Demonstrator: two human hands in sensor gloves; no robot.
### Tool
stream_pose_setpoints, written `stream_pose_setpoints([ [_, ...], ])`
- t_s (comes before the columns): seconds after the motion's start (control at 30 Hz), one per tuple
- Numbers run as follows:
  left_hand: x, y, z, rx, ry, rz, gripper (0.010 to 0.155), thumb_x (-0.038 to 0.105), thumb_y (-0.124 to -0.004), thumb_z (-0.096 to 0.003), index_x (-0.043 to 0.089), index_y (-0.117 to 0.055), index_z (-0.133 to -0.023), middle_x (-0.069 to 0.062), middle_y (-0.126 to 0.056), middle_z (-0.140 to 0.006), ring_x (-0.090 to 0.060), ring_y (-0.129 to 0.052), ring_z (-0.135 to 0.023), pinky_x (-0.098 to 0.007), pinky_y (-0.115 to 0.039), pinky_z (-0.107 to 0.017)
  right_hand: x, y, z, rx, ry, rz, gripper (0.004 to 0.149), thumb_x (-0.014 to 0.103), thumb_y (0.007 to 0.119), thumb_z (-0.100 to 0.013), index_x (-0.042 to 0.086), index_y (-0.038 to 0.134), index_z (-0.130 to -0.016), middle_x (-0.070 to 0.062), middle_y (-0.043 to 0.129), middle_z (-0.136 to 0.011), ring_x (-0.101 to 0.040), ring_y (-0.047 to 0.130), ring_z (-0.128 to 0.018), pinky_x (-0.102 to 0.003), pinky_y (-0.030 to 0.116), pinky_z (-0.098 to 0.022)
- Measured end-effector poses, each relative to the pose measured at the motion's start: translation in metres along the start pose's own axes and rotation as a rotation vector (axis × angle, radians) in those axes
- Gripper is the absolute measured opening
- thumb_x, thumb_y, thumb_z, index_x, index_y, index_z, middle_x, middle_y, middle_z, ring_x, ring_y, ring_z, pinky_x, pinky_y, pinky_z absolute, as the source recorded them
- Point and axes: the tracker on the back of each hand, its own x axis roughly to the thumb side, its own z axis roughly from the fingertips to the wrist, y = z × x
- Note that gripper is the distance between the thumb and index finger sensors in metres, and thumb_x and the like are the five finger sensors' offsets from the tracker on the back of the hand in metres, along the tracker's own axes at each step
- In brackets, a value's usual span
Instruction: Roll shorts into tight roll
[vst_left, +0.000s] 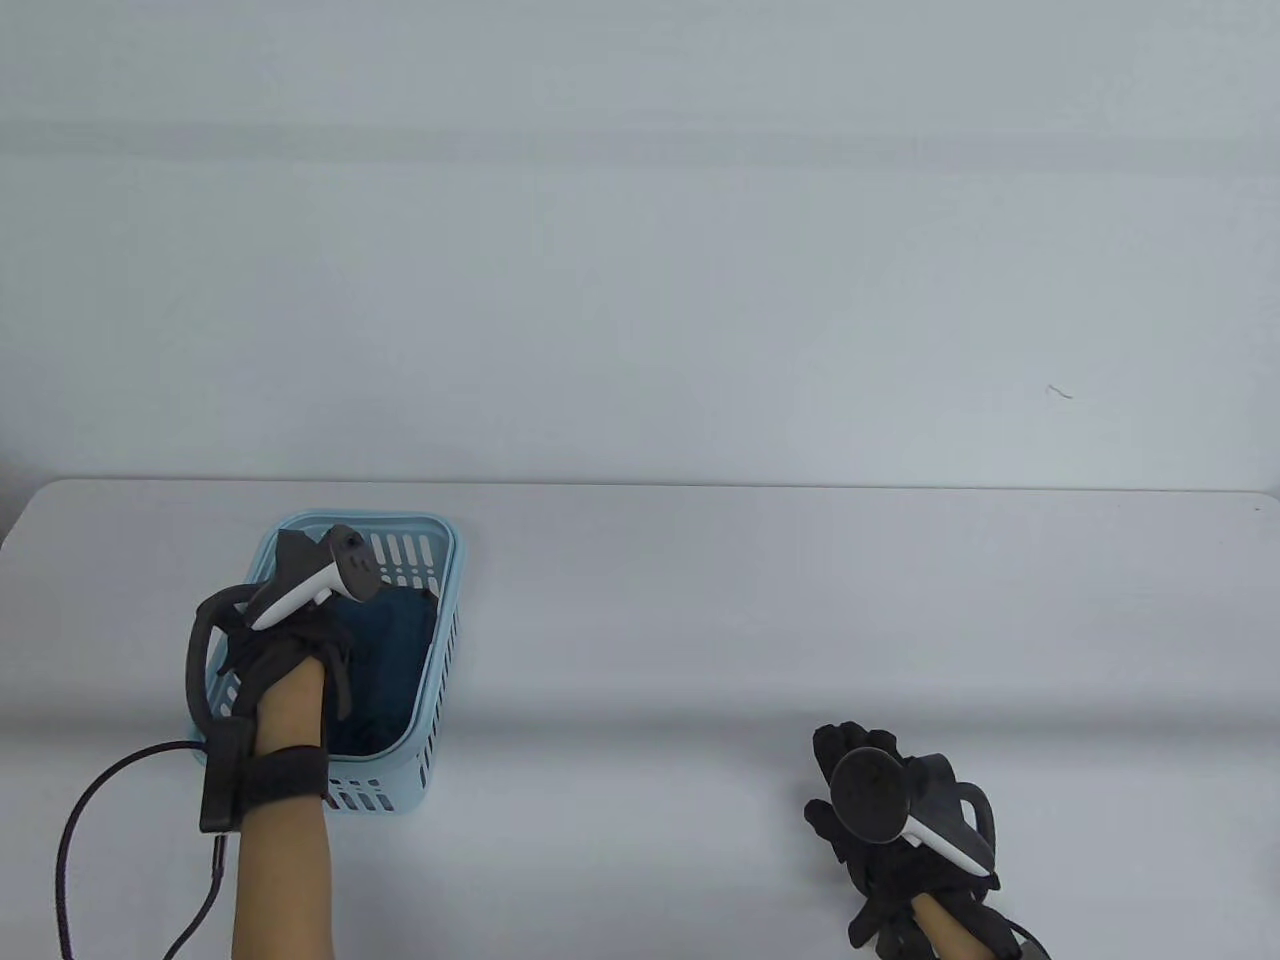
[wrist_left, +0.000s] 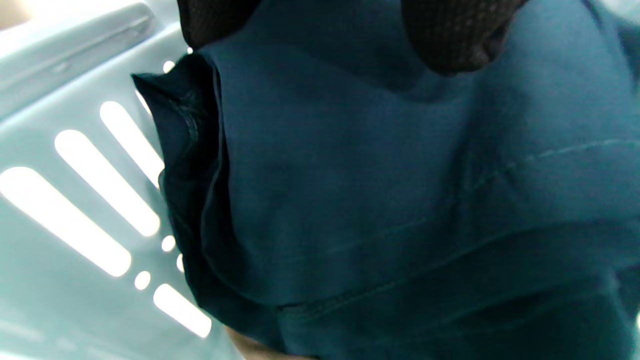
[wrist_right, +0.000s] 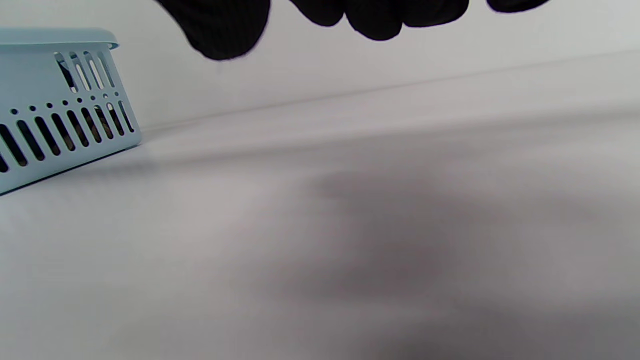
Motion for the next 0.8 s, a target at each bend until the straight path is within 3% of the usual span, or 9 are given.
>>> stream_pose_setpoints([
  [0.13, 0.0, -0.001, -0.001, -0.022, 0.004, -0.004, 0.083, 0.044, -0.074, -0.0505, 0.007, -0.03, -0.111, -0.008, -0.074, -0.09, -0.036, -0.079, -0.087, -0.079, -0.026, -0.066, 0.0, 0.0, 0.0, 0.013, 0.004, -0.005, 0.072, 0.038, 0.063, -0.054, 0.007, 0.03, -0.109, -0.022, 0.034, -0.114, -0.048, 0.037, -0.105, -0.069, 0.038, -0.07],
  [0.3, 0.002, 0.002, 0.005, 0.032, -0.041, -0.005, 0.051, 0.033, -0.075, -0.0521, 0.018, -0.068, -0.1, -0.004, -0.086, -0.078, -0.031, -0.089, -0.075, -0.074, -0.041, -0.07, -0.001, 0.0, -0.001, 0.024, 0.007, -0.01, 0.071, 0.038, 0.063, -0.054, 0.007, 0.031, -0.109, -0.022, 0.035, -0.114, -0.049, 0.037, -0.105, -0.069, 0.039, -0.07],
  [0.47, 0.0, 0.016, 0.027, 0.203, -0.048, -0.042, 0.04, 0.032, -0.073, -0.0517, 0.021, -0.081, -0.089, -0.004, -0.089, -0.072, -0.03, -0.092, -0.07, -0.072, -0.048, -0.069, -0.002, 0.0, -0.001, 0.03, 0.011, -0.016, 0.071, 0.038, 0.063, -0.054, 0.007, 0.031, -0.109, -0.022, 0.035, -0.114, -0.049, 0.038, -0.104, -0.069, 0.039, -0.07],
  [0.8, -0.008, 0.07, 0.105, 0.666, -0.084, 0.068, 0.04, 0.031, -0.068, -0.0529, 0.021, -0.077, -0.09, -0.004, -0.084, -0.074, -0.031, -0.088, -0.073, -0.071, -0.051, -0.07, -0.004, -0.004, 0.0, 0.008, 0.033, -0.009, 0.071, 0.038, 0.063, -0.054, 0.007, 0.031, -0.109, -0.023, 0.036, -0.114, -0.049, 0.041, -0.104, -0.068, 0.043, -0.07],
])
